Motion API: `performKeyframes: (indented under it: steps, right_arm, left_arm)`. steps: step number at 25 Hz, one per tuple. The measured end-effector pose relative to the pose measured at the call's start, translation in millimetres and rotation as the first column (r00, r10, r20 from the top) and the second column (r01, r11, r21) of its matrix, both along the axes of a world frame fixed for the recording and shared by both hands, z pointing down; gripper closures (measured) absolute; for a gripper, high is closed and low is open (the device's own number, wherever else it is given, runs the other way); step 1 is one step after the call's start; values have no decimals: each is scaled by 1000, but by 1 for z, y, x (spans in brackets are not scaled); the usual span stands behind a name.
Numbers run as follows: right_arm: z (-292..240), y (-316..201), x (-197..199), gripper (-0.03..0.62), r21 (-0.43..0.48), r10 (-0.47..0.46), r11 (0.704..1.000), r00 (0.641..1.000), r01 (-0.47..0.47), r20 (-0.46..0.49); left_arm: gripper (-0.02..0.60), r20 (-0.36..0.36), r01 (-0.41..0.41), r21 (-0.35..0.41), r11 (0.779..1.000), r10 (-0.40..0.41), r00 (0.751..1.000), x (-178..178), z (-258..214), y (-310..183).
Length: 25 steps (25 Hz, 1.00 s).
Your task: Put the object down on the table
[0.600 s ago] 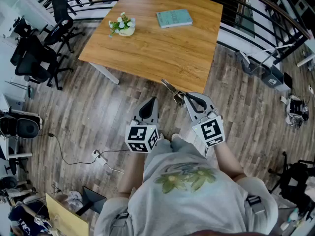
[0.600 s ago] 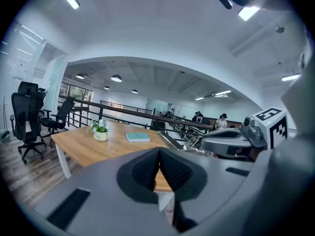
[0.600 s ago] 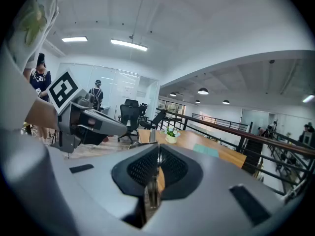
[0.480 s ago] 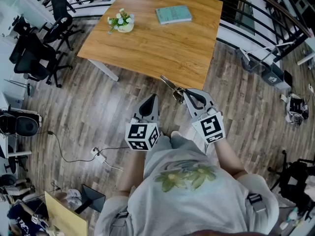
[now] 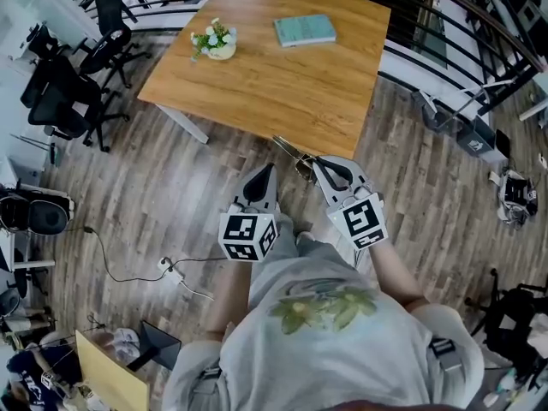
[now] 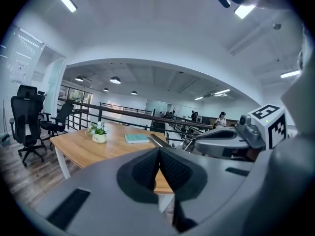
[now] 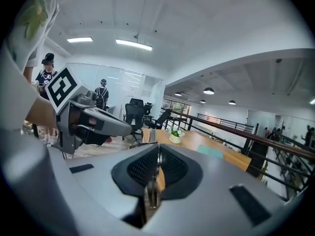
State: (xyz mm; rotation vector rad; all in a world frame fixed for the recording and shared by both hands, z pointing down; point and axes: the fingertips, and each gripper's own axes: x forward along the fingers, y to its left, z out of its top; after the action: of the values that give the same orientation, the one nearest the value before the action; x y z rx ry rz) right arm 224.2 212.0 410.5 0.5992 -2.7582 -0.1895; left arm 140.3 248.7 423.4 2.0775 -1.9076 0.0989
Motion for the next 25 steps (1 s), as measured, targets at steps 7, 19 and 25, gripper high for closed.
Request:
performKeyframes:
  steps: [7, 19, 25]
  right_arm:
    - [12, -22, -11, 580, -26, 18, 999, 1000, -18, 3]
    - [28, -93, -75, 580, -38, 65, 997, 997, -66, -32]
    - [10, -155, -124, 580, -5, 127, 992, 992, -127, -16]
  left_arm:
    - [568, -4, -6, -21, 1000, 6, 1000, -12, 9, -16]
    - [568, -27, -26, -18, 1000, 26, 999, -91, 20, -91]
    - [568, -26, -75, 10, 997, 75, 997, -145, 4, -155]
